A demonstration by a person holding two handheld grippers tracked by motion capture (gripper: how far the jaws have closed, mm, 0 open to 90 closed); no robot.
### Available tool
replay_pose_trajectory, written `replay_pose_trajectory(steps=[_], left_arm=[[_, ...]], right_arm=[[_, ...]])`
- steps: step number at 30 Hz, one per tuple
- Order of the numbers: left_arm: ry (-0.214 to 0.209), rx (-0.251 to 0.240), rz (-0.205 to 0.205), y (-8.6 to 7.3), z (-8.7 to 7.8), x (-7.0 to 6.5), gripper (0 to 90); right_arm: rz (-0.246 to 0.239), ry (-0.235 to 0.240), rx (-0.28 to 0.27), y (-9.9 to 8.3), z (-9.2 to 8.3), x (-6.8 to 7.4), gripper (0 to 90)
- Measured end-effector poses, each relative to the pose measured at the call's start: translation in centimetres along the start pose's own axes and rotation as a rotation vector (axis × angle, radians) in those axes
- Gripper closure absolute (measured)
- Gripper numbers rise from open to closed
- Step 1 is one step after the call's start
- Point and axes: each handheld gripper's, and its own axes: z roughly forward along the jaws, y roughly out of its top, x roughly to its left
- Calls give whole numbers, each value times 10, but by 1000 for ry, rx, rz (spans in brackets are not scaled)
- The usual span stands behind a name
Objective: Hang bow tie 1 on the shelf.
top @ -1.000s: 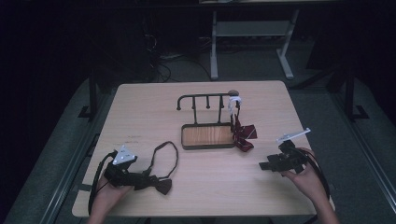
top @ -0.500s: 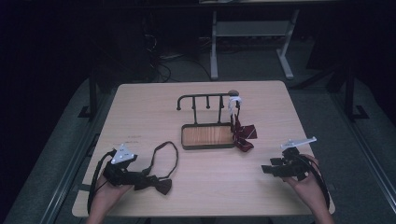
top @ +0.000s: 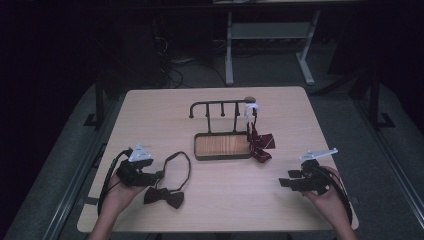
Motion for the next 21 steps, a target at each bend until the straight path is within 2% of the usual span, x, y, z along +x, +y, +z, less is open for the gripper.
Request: replay_pose_trajectory(steps=[7, 10, 16, 21], left_arm=[[-4, 39, 30, 20, 7, 8, 479], [-17, 63, 19, 27, 13, 11, 512], [-22, 97, 25, 34, 25, 17, 535], [-44, 158, 4, 38, 38, 23, 547]], right_arm=[[-1, -10, -3, -1, 0, -1, 433], [-9, -15, -3, -1, 1, -1, 433], [-6, -18, -6, -1, 0, -1, 433], [-14, -20, -7, -2, 0, -1, 435]])
